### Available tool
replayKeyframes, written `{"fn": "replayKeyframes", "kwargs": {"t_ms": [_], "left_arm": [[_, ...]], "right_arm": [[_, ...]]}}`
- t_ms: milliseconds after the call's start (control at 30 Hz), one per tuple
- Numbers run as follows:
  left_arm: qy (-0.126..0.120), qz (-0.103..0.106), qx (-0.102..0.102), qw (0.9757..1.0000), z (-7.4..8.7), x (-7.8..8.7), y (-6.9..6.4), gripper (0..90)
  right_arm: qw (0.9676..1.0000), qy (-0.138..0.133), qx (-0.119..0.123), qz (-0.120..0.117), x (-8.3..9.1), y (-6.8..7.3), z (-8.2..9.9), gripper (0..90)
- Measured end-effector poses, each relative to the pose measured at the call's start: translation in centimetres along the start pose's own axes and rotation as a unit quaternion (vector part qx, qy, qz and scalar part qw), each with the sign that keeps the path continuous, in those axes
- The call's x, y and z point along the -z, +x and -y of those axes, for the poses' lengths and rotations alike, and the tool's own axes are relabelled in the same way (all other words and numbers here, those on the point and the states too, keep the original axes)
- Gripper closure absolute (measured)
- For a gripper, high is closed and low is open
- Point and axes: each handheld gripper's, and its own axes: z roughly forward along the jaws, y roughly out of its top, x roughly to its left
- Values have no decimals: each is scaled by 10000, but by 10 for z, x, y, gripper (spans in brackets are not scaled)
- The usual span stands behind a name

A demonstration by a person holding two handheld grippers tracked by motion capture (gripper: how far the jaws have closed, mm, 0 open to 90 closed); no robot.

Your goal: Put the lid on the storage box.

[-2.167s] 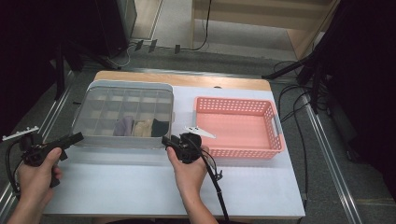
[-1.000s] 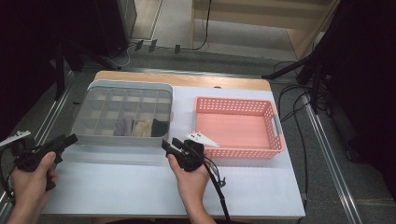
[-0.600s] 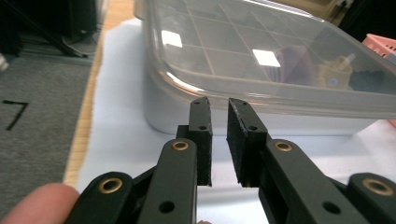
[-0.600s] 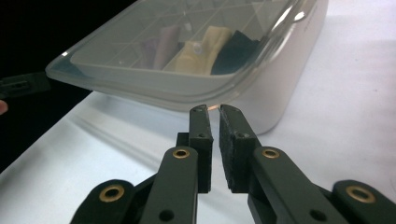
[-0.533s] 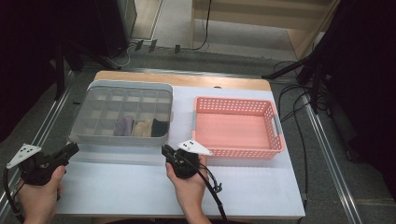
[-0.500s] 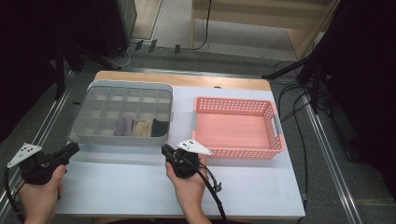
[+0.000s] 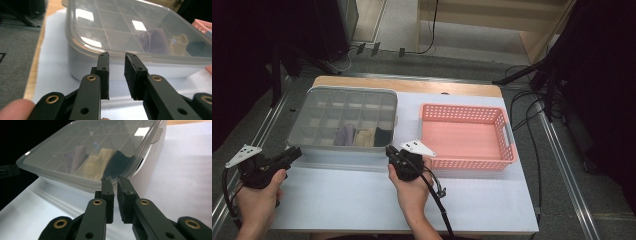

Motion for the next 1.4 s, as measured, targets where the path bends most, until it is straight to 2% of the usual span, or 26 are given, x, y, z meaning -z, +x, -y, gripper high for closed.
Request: {"fn": "replayKeyframes", "kwargs": {"t_ms": [200, 367, 633, 733, 833, 967, 1033, 1167, 1300, 1400], "left_arm": [[97, 155, -27, 9998, -4, -9, 1, 724], [35, 110, -48, 9999, -5, -5, 5, 691], [-348, -183, 352, 9986, -17, 3, 26, 618], [-373, -323, 420, 9979, -22, -1, 31, 559], [-299, -300, 530, 9977, -23, -8, 37, 551], [-183, -193, 406, 9988, -24, -14, 30, 616], [-186, -347, 267, 9989, -24, -16, 25, 597], [-211, -369, 367, 9984, -24, -17, 24, 594], [-174, -282, 438, 9985, -24, -17, 27, 590], [-120, -350, 325, 9988, -25, -16, 24, 591]], "right_arm": [[9999, -31, -31, 152, -7, -2, -2, 838], [9998, -30, -27, 214, -8, -5, -4, 831], [9995, -170, -48, 247, -5, -6, -7, 771], [9994, -156, -97, 292, -7, -5, -7, 674], [9992, -205, -128, 308, -8, -6, -7, 644], [9993, -203, -141, 296, -8, -6, -8, 643], [9991, -220, -115, 340, -8, -7, -8, 650], [9990, -205, -117, 373, -8, -9, -8, 648], [9991, -181, -86, 381, -8, -10, -9, 648], [9987, -238, -108, 428, -8, -10, -10, 645]]}}
